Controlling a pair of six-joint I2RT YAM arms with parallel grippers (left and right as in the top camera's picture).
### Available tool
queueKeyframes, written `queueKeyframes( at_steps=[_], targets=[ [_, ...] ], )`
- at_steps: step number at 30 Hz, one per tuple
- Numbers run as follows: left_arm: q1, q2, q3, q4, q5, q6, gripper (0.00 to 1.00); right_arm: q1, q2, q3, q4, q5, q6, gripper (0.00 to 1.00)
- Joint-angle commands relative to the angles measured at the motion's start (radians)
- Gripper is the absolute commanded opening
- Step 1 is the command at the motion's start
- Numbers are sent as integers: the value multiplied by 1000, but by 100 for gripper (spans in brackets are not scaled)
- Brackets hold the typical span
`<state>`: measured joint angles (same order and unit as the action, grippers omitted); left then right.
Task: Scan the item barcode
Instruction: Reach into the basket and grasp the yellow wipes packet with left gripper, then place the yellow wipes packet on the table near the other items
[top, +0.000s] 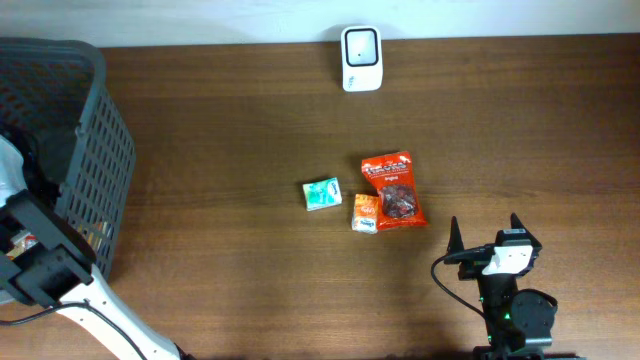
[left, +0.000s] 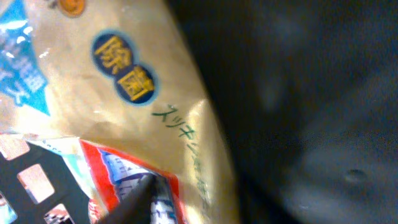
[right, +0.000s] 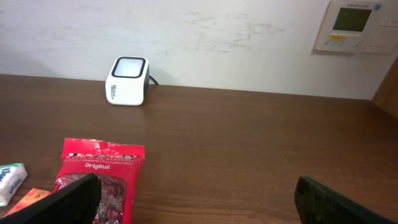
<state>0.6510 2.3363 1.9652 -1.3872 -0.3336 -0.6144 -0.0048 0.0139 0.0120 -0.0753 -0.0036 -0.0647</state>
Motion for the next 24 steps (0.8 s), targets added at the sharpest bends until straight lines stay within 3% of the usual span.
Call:
queueKeyframes(
  at_steps=[1,8,10,12,18,24],
  targets=[
    [7,20,38,-30,-3,1,0,7,-6,-6,-5,5,-6,99],
    [1,19,476,-288,80,1,0,8,-6,-6,-5,5,-6,99],
    [-12,-1,622,-301,173,98,0,8,-6,-6,-5,5,-6,98],
    [-32,-59,714,-301,215,104,0,7,-6,-6,-5,5,-6,99],
    [-117,-295,892,-288,214,104,0,8,-6,-6,-5,5,-6,99],
    [-357,-507,912,-246,223,104,0,8,-6,-6,-5,5,-6,98]
  ],
)
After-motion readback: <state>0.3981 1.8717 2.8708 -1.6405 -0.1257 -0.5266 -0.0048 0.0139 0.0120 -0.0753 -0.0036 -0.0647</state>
